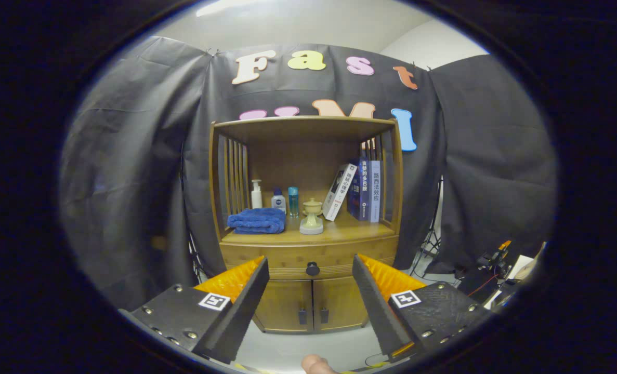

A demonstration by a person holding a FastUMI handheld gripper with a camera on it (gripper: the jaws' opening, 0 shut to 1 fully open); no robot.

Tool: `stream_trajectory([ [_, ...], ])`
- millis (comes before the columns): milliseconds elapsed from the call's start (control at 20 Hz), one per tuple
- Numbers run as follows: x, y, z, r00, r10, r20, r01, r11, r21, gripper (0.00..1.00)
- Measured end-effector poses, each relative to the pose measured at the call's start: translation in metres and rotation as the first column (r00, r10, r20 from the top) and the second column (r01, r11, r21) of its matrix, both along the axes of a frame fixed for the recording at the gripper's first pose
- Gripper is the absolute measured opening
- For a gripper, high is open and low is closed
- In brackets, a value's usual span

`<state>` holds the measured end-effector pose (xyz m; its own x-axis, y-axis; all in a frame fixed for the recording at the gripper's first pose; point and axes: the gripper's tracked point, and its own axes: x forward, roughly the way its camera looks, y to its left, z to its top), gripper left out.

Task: Pull open the drawer, take out the items inside it, and place them on the countertop above the cabinet.

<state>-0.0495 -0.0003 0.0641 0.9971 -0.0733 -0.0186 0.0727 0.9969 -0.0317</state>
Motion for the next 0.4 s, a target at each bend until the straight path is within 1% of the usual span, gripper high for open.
stream_trajectory([
  [400, -0.0003, -0.0044, 0.0013, 1.000, -0.003, 0.001, 0.003, 1.000, -0.004, 0.97],
])
